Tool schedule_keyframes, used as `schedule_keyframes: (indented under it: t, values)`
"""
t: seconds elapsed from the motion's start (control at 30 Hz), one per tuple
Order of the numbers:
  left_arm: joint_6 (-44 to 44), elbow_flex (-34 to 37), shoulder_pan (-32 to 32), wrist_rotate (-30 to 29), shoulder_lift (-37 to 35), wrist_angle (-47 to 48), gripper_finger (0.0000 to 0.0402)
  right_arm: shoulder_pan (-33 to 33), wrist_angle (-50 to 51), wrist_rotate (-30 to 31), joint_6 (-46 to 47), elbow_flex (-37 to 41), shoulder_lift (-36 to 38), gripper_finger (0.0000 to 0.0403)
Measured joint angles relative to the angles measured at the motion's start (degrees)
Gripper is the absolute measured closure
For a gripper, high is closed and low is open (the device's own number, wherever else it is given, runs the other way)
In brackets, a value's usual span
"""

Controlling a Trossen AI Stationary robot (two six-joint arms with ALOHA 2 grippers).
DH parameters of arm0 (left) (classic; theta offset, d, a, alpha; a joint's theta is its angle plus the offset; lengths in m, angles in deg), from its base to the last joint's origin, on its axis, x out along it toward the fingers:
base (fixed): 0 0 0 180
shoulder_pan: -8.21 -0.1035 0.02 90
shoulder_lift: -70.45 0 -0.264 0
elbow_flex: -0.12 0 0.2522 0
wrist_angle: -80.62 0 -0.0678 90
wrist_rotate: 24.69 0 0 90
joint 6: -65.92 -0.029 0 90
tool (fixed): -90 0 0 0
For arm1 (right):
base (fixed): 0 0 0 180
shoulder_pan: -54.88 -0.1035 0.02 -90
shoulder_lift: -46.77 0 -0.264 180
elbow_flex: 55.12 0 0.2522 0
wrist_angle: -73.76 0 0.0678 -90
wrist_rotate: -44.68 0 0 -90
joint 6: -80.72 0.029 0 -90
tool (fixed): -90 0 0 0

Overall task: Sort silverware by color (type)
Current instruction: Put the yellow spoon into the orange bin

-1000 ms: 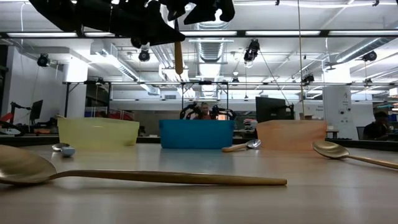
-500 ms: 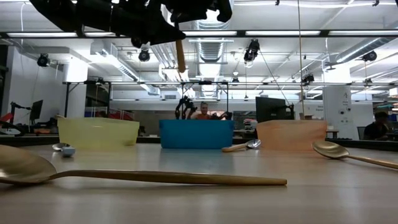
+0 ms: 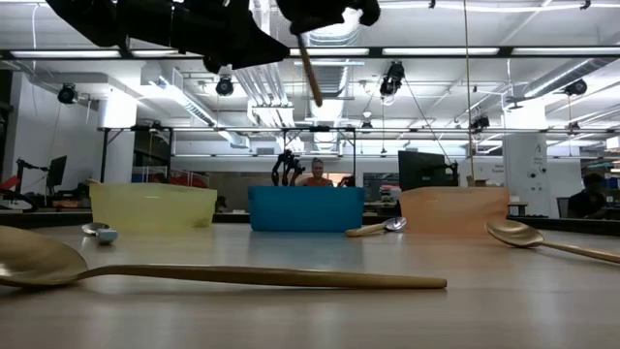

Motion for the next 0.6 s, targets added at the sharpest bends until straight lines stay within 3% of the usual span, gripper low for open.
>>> schedule_keyframes:
  t: [0.17, 0.27, 0.47, 0.6]
  values:
    - [-1.17, 0.0, 0.0, -0.33, -1.25, 1.5, 0.0252, 11.28, 29.29, -23.99, 19.81, -3.38, 6.5, 0.0395]
    - [-1.53, 0.0, 0.0, -0.33, -1.98, 1.99, 0.0249, 19.65, 42.2, -36.06, 25.63, -3.22, 7.33, 0.0395]
    - [-1.97, 0.0, 0.0, -0.51, -2.31, 3.65, 0.0248, 35.87, 57.17, -61.8, 19.33, -3.11, 5.37, 0.0395]
    - [-2.77, 0.02, -0.02, -0.59, -2.43, 3.99, 0.0248, 43.42, 60.93, -71.66, 14.86, -2.9, 4.08, 0.0395]
